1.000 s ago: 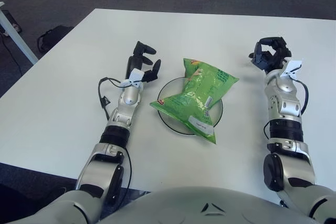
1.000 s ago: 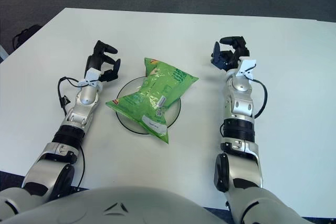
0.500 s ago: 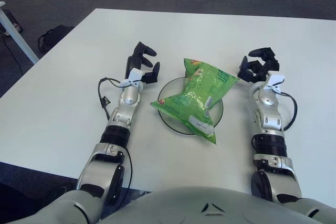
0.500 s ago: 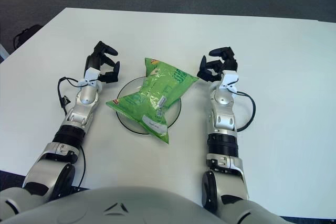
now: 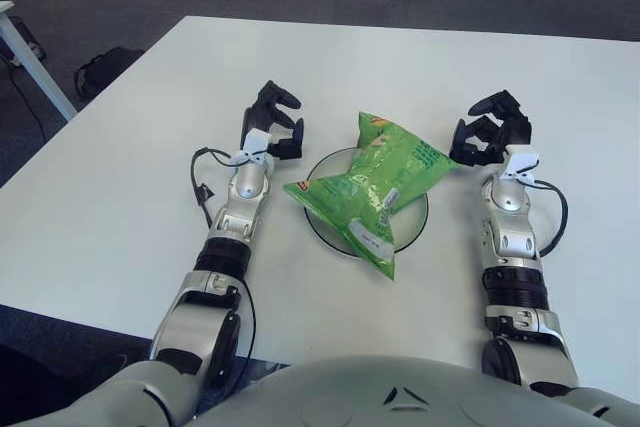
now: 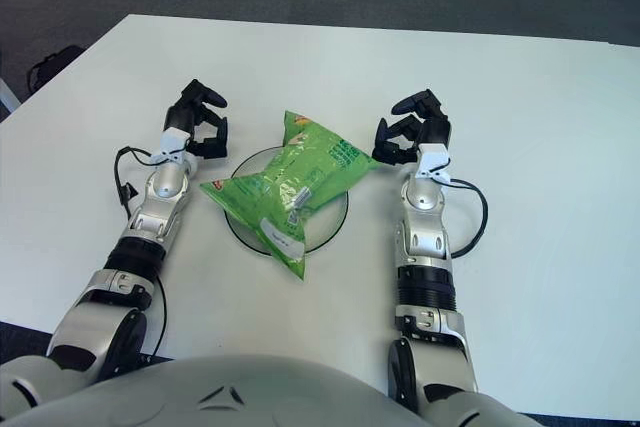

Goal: Put the snack into the plate.

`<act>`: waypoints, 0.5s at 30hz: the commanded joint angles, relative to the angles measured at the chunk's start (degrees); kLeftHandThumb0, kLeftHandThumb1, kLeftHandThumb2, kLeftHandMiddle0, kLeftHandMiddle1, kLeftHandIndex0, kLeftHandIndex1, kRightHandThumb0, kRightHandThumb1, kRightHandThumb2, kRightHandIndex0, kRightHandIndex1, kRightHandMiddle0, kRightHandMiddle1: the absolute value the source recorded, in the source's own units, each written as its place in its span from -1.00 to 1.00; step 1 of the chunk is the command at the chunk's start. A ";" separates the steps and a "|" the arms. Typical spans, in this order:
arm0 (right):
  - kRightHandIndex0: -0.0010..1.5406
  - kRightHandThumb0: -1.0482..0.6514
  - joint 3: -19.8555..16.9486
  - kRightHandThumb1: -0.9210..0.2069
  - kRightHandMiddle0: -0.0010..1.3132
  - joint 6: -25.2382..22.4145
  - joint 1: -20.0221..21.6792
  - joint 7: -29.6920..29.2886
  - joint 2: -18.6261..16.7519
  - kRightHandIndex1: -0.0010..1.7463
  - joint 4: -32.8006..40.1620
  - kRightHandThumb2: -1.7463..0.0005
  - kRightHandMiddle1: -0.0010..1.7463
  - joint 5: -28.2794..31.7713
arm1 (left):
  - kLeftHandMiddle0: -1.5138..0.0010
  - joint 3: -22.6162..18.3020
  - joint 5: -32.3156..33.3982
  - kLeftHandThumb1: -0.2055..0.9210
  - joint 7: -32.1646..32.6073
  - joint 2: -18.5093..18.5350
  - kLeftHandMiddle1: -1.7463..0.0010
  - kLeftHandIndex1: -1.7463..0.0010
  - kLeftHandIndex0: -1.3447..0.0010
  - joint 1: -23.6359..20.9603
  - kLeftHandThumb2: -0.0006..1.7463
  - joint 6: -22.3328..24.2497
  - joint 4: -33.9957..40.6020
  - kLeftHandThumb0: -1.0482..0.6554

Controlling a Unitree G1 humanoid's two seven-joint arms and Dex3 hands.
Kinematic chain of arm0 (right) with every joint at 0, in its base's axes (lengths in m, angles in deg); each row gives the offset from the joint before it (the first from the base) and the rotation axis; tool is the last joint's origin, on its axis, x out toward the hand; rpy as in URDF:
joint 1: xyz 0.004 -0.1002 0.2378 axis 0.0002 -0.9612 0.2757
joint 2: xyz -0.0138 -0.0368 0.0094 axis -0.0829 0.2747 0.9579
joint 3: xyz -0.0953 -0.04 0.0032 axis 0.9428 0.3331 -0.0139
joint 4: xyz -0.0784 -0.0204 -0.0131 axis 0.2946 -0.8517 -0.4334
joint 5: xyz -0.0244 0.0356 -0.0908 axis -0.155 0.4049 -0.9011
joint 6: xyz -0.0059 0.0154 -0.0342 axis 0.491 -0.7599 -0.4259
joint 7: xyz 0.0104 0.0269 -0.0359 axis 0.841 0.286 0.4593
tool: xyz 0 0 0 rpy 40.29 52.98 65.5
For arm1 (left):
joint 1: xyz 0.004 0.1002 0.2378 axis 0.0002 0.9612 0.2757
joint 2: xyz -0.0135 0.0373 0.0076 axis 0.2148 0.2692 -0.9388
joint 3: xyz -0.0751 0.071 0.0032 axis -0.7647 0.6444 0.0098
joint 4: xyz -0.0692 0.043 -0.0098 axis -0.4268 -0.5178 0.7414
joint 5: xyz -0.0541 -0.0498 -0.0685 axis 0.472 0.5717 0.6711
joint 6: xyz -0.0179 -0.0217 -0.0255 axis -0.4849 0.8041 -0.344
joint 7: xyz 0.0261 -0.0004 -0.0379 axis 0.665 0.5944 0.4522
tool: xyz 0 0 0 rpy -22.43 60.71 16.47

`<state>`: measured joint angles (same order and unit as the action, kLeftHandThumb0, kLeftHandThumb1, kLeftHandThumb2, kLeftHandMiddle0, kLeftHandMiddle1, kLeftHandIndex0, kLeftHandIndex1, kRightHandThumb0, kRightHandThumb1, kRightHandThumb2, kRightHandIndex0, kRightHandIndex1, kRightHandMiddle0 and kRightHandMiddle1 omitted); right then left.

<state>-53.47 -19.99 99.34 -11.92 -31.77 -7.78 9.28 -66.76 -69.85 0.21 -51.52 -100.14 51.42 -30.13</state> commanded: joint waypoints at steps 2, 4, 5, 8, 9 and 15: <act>0.15 0.23 -0.19 0.67 -0.03 4.26 -7.00 2.24 -0.32 0.94 -2.20 -0.94 1.00 1.39 | 0.27 -0.44 2.04 -0.20 -2.11 -1.01 -1.00 -1.00 0.20 3.68 0.61 -2.15 -3.23 0.22; 0.14 0.23 -0.07 0.68 -0.02 7.43 -7.96 3.37 -0.37 0.97 -4.46 -0.95 1.00 1.64 | 0.26 -0.67 2.92 -0.21 -3.25 -0.98 -1.00 -1.00 0.19 3.58 0.62 -2.75 -3.67 0.22; 0.13 0.23 0.06 0.69 -0.02 9.36 -8.18 3.99 -0.12 0.97 -5.84 -0.96 1.00 1.54 | 0.26 -0.77 3.36 -0.21 -3.77 -1.01 -1.00 -1.00 0.18 3.56 0.62 -2.96 -3.85 0.22; 0.27 0.10 0.43 0.64 0.03 15.54 -7.89 5.27 1.25 0.99 -10.68 -0.93 1.00 0.46 | 0.25 -1.00 4.21 -0.23 -4.63 -1.15 -1.00 -1.00 0.17 3.54 0.63 -3.29 -4.18 0.22; 0.45 -0.07 0.51 0.49 0.04 17.29 -7.63 5.48 1.66 0.99 -12.16 -0.82 1.00 0.07 | 0.25 -1.10 4.36 -0.23 -4.80 -1.18 -1.00 -1.00 0.17 3.51 0.64 -3.35 -4.26 0.22; 0.74 -0.34 1.03 0.26 0.05 26.09 -4.89 5.63 4.34 1.00 -22.10 -0.66 1.00 -2.19 | 0.24 -1.66 5.07 -0.25 -4.97 -1.61 -1.00 -1.00 0.16 3.65 0.65 -3.50 -4.16 0.22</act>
<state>-52.42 0.33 100.87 -6.78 -28.76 -18.40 8.48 -67.77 -65.63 -4.10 -52.31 -101.53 48.81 -31.66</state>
